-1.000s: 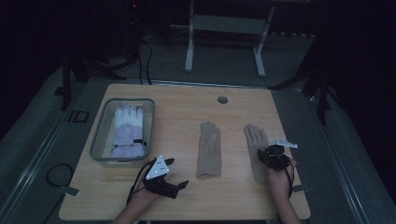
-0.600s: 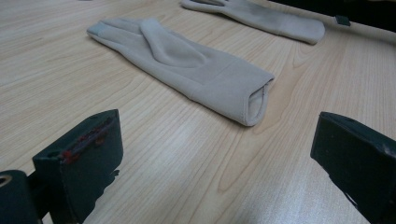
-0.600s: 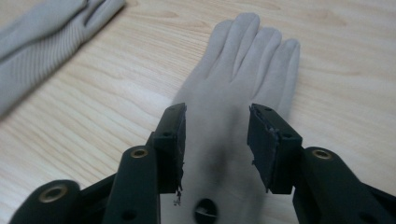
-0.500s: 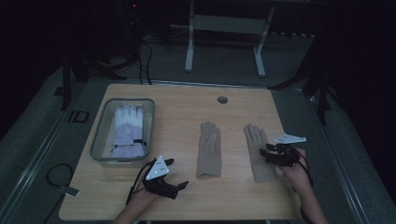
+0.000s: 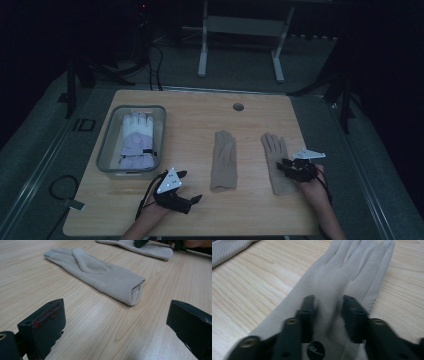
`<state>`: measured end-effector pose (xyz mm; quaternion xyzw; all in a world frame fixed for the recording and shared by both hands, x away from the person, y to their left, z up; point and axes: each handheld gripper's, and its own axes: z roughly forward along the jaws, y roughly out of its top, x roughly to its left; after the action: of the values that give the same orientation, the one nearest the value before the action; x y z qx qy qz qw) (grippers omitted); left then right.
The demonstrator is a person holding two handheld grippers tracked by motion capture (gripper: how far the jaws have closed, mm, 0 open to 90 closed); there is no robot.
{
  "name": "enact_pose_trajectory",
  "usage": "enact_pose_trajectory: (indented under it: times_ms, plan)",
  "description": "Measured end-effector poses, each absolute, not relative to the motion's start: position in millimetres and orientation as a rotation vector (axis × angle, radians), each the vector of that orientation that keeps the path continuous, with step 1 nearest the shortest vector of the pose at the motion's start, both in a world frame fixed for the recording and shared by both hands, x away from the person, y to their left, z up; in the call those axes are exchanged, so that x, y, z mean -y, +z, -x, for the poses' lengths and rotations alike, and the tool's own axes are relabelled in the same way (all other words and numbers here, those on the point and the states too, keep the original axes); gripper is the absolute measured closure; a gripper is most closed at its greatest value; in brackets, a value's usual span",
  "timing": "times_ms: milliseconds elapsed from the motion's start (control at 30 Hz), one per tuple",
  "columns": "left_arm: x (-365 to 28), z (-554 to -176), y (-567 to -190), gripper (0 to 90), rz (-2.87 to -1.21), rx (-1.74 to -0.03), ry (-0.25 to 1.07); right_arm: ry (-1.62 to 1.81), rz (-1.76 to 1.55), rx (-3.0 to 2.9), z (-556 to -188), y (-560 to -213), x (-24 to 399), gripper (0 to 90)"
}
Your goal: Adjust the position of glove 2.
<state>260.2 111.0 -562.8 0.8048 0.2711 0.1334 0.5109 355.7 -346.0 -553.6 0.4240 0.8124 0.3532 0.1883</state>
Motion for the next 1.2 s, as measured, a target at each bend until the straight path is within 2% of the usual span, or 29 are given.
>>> enact_pose_trajectory:
  times_ms: [33, 100, 333, 700, 733, 933, 1200]
  plan:
    - [-111, -260, -563, 2.4, -1.936, -0.654, 0.322, 0.983, -1.199, -2.279, -354, -553, 344, 79.5]
    - [-110, -260, -563, 2.5, -1.937, -0.653, 0.325, 0.956, -1.247, -2.262, -354, -551, 340, 82.7]
    - [-110, -260, -562, 2.5, -1.936, -0.654, 0.325, 0.964, -1.413, -2.146, -351, -547, 335, 84.5]
    - [-111, -260, -562, 2.4, -1.935, -0.652, 0.326, 0.983, -1.443, -2.02, -339, -510, 311, 84.7]
    - [-111, -260, -562, 2.5, -1.935, -0.652, 0.327, 0.997, -1.453, -1.98, -336, -497, 303, 84.7]
    - [-112, -261, -562, 2.4, -1.933, -0.657, 0.325, 1.049, -1.475, -1.935, -335, -479, 287, 84.7]
    - [-113, -261, -562, 2.4, -1.93, -0.651, 0.321, 1.085, -1.422, -1.936, -334, -462, 243, 84.6]
